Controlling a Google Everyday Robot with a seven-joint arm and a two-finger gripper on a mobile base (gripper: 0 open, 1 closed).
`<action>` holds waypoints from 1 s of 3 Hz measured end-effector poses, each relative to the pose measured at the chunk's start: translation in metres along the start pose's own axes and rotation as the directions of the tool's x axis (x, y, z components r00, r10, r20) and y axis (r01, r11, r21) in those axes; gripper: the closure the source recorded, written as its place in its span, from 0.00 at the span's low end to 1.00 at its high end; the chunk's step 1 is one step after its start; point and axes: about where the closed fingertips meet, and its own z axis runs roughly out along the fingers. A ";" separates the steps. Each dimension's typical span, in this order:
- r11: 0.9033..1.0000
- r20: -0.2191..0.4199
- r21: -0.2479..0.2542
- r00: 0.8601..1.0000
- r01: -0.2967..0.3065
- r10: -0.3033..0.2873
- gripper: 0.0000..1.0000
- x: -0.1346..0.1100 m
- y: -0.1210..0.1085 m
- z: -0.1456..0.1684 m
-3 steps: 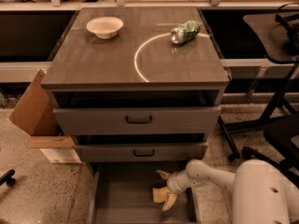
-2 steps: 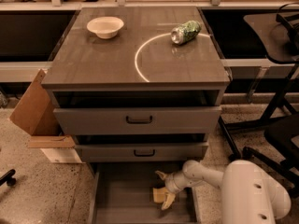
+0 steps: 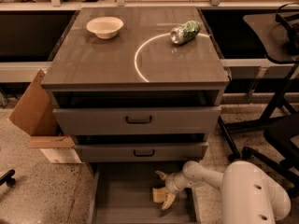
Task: Pick sponge from bottom drawer and place on counter
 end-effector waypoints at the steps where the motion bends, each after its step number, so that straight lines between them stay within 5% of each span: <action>1: 0.999 -0.009 0.020 0.999 0.037 -0.037 0.00 0.001 0.006 0.001; 3: 0.998 0.007 -0.001 0.998 0.056 -0.056 0.00 0.002 0.014 0.010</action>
Offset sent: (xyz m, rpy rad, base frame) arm -0.0128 -0.0013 -0.0028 -0.0024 -0.0736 0.0454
